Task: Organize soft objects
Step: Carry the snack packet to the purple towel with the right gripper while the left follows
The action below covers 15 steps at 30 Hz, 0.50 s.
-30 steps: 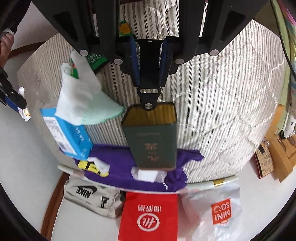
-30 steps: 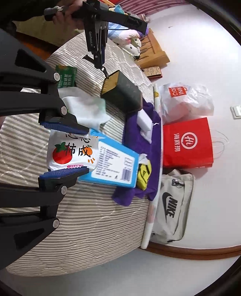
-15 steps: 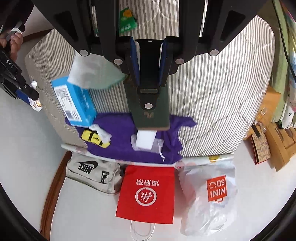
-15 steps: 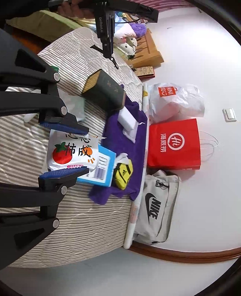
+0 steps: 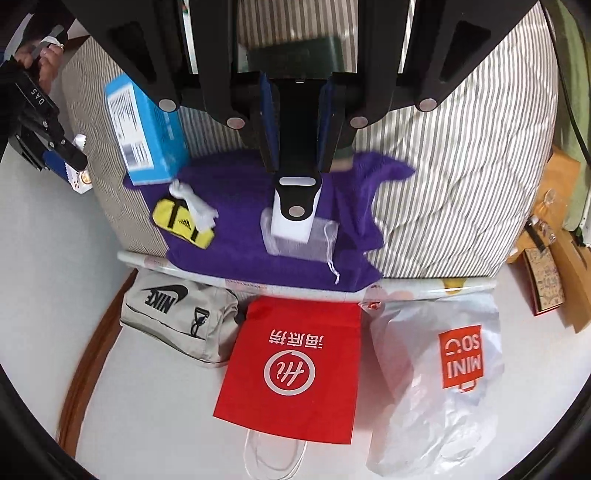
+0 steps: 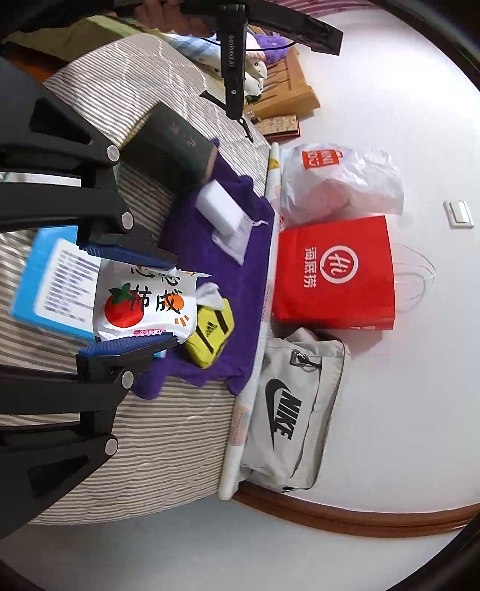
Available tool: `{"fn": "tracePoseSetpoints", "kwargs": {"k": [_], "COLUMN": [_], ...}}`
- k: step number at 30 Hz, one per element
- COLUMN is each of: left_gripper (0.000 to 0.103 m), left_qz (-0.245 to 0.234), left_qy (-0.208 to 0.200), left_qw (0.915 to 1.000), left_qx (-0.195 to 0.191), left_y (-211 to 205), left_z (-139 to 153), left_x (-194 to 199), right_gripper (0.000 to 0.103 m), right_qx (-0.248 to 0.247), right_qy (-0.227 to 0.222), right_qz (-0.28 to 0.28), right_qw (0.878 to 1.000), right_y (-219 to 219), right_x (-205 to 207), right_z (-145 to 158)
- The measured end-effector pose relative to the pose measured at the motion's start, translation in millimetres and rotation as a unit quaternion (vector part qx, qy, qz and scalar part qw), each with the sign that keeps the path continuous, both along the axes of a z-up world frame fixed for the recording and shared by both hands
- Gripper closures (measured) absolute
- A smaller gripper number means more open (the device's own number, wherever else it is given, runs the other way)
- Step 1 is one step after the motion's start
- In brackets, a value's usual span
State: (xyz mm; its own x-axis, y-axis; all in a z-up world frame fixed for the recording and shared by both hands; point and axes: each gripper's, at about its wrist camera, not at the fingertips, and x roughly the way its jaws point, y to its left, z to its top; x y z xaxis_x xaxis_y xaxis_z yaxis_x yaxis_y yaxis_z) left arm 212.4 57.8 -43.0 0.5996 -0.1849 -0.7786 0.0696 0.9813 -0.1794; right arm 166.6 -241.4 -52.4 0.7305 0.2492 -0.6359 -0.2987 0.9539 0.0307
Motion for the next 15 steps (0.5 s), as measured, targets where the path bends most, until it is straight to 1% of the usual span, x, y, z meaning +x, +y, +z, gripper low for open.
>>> {"fn": "tracePoseSetpoints", "kwargs": {"k": [8,15], "left_gripper": [0.083,0.083], "left_qz": [0.008,0.006], "left_qy": [0.016,0.03], "left_qw": [0.9996,0.999], "left_qx": [-0.023,-0.033], "left_y": [8.4,9.4], "left_z": [-14.8,-29.6], "left_x": [66.2,103.9], "right_gripper": [0.067,0.067], "right_qx": [-0.007,-0.009], "right_qy": [0.008,0.023], "right_qz": [-0.003,-0.002], "right_qw": [1.0,1.0], "right_y": [3.4,6.7], "right_x": [50.6,88.4], "right_z": [-10.4,-26.0]}}
